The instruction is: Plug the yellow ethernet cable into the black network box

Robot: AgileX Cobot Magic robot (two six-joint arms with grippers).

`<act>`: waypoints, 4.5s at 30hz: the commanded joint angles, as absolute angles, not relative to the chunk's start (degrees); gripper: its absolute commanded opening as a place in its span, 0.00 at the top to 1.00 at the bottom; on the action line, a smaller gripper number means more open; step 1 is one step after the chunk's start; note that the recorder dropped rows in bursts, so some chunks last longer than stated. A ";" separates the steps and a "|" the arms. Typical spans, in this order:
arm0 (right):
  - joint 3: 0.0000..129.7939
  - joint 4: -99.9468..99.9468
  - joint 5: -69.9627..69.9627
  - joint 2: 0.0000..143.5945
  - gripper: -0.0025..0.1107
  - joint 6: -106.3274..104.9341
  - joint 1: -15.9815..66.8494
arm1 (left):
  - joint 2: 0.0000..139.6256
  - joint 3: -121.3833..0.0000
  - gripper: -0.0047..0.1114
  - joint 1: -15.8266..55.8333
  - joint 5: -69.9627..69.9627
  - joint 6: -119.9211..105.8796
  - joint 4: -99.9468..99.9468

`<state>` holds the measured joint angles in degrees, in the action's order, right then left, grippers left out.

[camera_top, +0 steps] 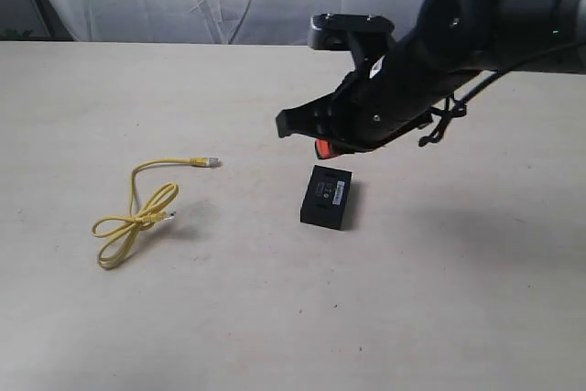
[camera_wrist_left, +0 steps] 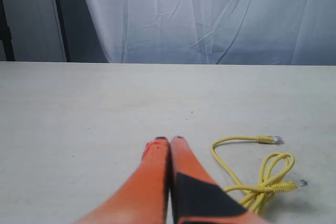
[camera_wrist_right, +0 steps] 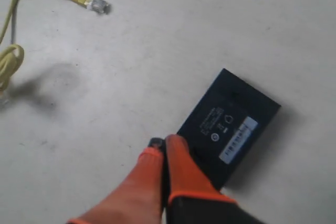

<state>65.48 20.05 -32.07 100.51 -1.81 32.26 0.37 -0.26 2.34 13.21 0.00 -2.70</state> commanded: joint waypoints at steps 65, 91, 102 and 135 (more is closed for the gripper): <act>71.12 14.34 -44.01 106.54 0.98 -2.31 18.23 | 0.00 0.00 0.96 2.19 13.24 0.00 -2.74; 71.12 52.15 -49.01 115.99 0.98 -43.97 12.58 | 0.00 0.00 0.96 2.19 13.24 0.00 -2.74; 71.12 51.07 -40.77 116.70 0.98 -45.89 14.29 | 0.00 0.00 0.96 2.19 13.24 0.00 -2.74; 71.12 53.90 -39.26 121.95 0.98 -45.89 14.46 | 0.00 0.00 0.96 2.19 13.24 0.00 -2.74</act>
